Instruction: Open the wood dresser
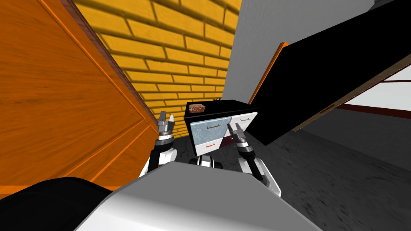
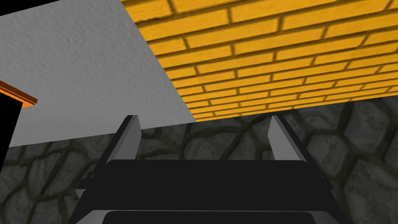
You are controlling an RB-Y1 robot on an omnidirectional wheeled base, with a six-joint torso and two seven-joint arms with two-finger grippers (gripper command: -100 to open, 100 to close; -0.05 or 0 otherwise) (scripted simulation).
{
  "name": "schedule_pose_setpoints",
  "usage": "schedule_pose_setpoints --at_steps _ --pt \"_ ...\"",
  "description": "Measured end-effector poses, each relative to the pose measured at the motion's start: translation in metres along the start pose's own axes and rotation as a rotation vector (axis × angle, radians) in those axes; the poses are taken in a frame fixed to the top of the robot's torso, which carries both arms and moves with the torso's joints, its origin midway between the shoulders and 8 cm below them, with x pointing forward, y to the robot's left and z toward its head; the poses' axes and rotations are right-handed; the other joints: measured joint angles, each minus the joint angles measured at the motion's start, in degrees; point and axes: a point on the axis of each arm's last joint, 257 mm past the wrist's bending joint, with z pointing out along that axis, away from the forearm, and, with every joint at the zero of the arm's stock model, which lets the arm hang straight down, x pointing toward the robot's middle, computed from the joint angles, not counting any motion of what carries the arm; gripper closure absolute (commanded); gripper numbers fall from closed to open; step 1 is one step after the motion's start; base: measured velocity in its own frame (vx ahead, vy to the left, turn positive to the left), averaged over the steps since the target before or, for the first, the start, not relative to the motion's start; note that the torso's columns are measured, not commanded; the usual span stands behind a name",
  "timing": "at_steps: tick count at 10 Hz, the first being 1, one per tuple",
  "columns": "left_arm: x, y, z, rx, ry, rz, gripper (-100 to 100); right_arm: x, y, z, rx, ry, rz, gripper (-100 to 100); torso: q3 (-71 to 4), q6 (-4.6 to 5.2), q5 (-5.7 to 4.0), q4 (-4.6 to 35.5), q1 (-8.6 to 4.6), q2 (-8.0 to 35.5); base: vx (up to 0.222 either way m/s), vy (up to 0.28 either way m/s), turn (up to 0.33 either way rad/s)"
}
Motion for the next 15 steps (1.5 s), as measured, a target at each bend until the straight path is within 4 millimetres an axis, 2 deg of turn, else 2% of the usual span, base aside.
schedule_pose_setpoints --at_steps 15 --pt "0.000 0.000 0.000 0.000 0.000 0.000 0 0.050 0.002 -0.004 -0.084 0.101 -0.533 -100 0.0 -0.01 0.00 0.0 -0.02 0.0 -0.002 0.029 -0.023"
